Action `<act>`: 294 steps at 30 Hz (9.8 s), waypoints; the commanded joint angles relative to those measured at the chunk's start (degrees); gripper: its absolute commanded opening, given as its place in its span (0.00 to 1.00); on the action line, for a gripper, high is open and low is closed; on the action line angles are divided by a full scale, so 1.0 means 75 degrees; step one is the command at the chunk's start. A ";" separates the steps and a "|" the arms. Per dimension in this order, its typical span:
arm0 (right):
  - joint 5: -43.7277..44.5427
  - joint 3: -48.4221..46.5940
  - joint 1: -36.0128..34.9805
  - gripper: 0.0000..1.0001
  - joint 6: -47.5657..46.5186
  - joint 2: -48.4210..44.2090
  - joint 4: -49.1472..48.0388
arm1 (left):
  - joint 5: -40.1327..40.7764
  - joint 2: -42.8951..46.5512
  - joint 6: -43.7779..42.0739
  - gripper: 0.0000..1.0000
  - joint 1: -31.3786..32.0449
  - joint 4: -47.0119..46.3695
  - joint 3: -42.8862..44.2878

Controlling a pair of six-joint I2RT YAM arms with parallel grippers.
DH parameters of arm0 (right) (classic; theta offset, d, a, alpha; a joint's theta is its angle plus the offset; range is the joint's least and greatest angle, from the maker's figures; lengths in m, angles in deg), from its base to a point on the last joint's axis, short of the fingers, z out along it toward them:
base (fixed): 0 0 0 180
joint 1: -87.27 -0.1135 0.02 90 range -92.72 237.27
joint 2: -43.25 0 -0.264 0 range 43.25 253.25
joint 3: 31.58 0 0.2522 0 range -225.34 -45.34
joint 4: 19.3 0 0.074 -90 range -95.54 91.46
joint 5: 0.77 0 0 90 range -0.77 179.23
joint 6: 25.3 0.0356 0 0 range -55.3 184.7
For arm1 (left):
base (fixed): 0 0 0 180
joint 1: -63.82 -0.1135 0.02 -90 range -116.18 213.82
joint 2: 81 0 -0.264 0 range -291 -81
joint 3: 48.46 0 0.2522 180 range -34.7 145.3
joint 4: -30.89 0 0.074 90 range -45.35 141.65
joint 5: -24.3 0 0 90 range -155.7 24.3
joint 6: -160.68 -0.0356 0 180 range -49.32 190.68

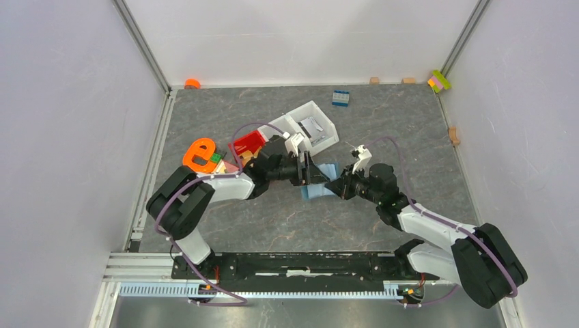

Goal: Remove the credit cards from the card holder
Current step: Remove the credit card from the card holder.

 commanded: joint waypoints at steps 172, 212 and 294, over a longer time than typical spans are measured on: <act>0.3438 -0.1086 -0.0503 0.11 0.1287 0.0239 0.1912 | 0.0141 -0.0850 -0.0863 0.66 -0.0034 0.2411 0.1358; 0.1871 -0.1181 -0.0503 0.48 0.0040 0.0534 0.1348 | 0.0975 -0.0984 -0.1477 0.16 -0.0034 0.3759 0.1878; 0.2134 -0.1676 -0.0502 0.42 -0.0288 0.0962 0.2123 | 0.1017 -0.0464 -0.1529 0.17 -0.0058 0.3688 0.1691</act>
